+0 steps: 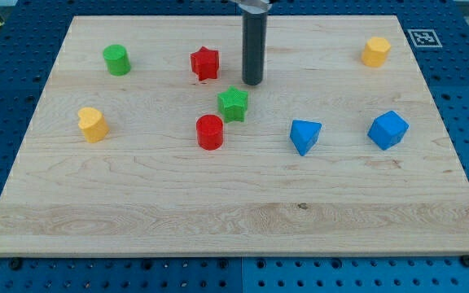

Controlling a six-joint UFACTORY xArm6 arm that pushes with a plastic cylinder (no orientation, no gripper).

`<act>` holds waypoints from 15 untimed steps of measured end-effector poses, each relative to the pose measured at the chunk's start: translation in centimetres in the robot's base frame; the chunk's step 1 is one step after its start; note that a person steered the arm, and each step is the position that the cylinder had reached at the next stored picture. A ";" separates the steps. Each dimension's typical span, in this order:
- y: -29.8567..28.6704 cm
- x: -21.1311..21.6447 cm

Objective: Place the green circle in between the red star and green star

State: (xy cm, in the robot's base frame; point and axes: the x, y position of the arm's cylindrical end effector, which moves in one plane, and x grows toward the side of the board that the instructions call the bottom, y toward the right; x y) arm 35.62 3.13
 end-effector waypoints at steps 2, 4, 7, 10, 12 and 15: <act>-3.3 4.6; -6.8 2.5; -25.2 0.6; -21.4 -3.6; -19.0 -1.3; -23.8 4.1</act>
State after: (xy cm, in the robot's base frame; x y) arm 39.73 -20.62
